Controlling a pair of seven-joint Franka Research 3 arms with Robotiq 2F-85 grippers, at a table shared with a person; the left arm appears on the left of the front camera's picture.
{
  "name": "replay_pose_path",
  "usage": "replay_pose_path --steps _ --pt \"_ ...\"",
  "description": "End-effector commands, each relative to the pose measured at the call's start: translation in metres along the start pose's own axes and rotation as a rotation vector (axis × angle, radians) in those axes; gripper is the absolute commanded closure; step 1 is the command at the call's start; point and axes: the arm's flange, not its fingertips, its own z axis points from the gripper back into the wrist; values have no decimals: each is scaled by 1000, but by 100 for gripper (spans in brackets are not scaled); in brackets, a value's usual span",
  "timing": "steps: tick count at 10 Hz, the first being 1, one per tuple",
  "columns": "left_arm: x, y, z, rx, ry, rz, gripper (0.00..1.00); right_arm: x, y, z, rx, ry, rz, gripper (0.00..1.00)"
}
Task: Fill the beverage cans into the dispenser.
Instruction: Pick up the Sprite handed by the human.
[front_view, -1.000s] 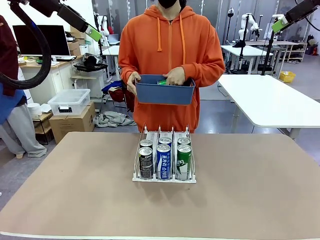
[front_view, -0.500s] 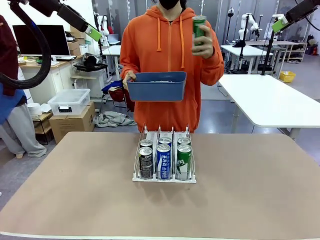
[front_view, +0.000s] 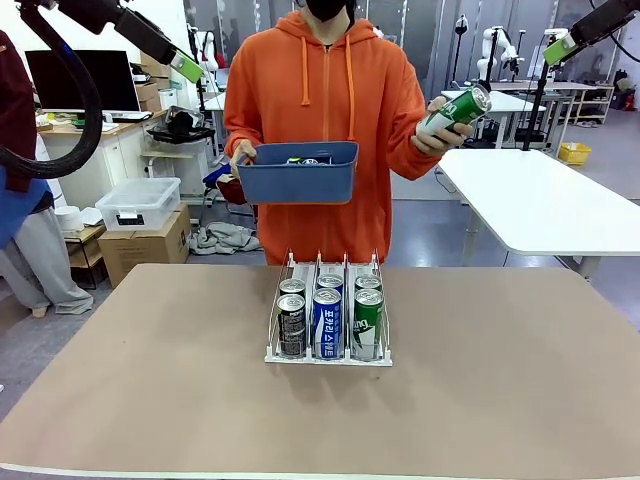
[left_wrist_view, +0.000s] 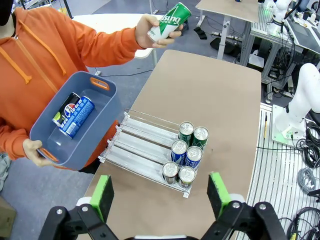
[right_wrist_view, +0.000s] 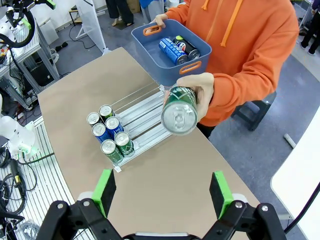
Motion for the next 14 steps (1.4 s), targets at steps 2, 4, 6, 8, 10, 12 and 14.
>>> replay_pose_path --steps 2,4,6,8,10,12,14 --pt "0 -1 1 -6 -8 0 0 1 -1 -1 -9 -6 -5 0" --pt "0 -1 1 -6 -8 0 0 1 -1 -1 -9 -6 -5 0" --pt "0 -1 1 -6 -8 0 0 1 -1 -1 -9 -6 -5 0" --pt "0 -1 1 -6 -8 0 0 1 -1 -1 -9 -6 -5 0" --pt "0 -1 1 -6 -8 0 0 1 -1 -1 -9 -6 -5 0" --pt "0 -1 1 -6 -8 0 0 1 -1 -1 -9 -6 -5 0" --pt "0 -1 1 -6 -8 0 0 1 -1 -1 -9 -6 -5 0"
